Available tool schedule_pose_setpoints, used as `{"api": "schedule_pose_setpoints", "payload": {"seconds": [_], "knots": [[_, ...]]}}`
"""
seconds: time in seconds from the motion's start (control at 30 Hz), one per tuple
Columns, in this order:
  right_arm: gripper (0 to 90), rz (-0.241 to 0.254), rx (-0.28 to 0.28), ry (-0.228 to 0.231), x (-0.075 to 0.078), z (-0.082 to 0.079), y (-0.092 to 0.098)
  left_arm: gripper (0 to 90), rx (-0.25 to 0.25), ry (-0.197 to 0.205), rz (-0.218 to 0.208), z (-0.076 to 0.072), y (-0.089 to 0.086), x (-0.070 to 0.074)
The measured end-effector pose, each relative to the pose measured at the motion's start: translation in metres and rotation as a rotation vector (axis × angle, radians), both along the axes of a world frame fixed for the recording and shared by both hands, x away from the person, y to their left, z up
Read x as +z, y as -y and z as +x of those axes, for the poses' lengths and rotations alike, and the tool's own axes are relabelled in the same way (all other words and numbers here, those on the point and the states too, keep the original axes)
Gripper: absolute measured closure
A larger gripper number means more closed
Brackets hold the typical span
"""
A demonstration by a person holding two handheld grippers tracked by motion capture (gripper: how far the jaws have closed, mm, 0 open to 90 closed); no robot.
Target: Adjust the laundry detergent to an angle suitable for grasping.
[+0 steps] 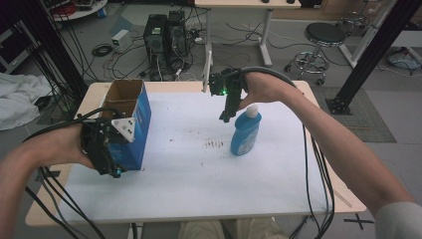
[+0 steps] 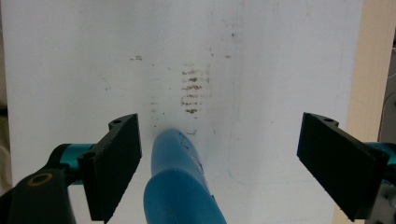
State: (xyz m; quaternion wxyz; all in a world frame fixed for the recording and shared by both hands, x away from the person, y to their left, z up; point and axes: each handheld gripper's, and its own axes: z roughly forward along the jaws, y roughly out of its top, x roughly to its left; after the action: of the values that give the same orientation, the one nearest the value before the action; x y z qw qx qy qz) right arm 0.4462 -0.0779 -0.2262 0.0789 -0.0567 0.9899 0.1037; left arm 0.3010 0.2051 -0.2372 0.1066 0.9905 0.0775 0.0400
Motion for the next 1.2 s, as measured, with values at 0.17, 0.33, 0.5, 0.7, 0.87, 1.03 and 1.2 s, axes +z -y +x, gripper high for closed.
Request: {"api": "schedule_pose_setpoints", "payload": {"seconds": [0.17,0.33,0.5,0.7,0.87,1.03,1.2], "knots": [[12.9,-0.004,-0.001,0.004,0.000,-0.001,-0.001,20.5,0.008,0.000,0.003,0.000,-0.001,-0.001],[12.9,-0.009,0.000,0.005,-0.001,0.000,-0.001,20.5,0.018,-0.005,0.008,0.000,-0.001,-0.001],[12.9,-0.008,-0.002,0.008,0.001,-0.001,0.000,20.5,0.016,-0.011,0.009,0.001,0.001,-0.002],[12.9,-0.006,-0.006,0.014,0.008,-0.003,0.004,20.5,0.013,-0.017,0.007,0.004,0.006,-0.003],[12.9,0.000,-0.001,0.023,0.024,-0.006,0.005,20.5,0.013,-0.024,0.010,0.007,0.009,-0.005],[12.9,0.015,0.004,0.038,0.046,-0.006,0.006,20.5,0.019,-0.028,0.009,0.010,0.012,-0.005],[12.9,0.023,-0.001,0.051,0.069,-0.007,0.007,20.5,0.016,-0.032,-0.002,0.012,0.015,-0.005]]}}
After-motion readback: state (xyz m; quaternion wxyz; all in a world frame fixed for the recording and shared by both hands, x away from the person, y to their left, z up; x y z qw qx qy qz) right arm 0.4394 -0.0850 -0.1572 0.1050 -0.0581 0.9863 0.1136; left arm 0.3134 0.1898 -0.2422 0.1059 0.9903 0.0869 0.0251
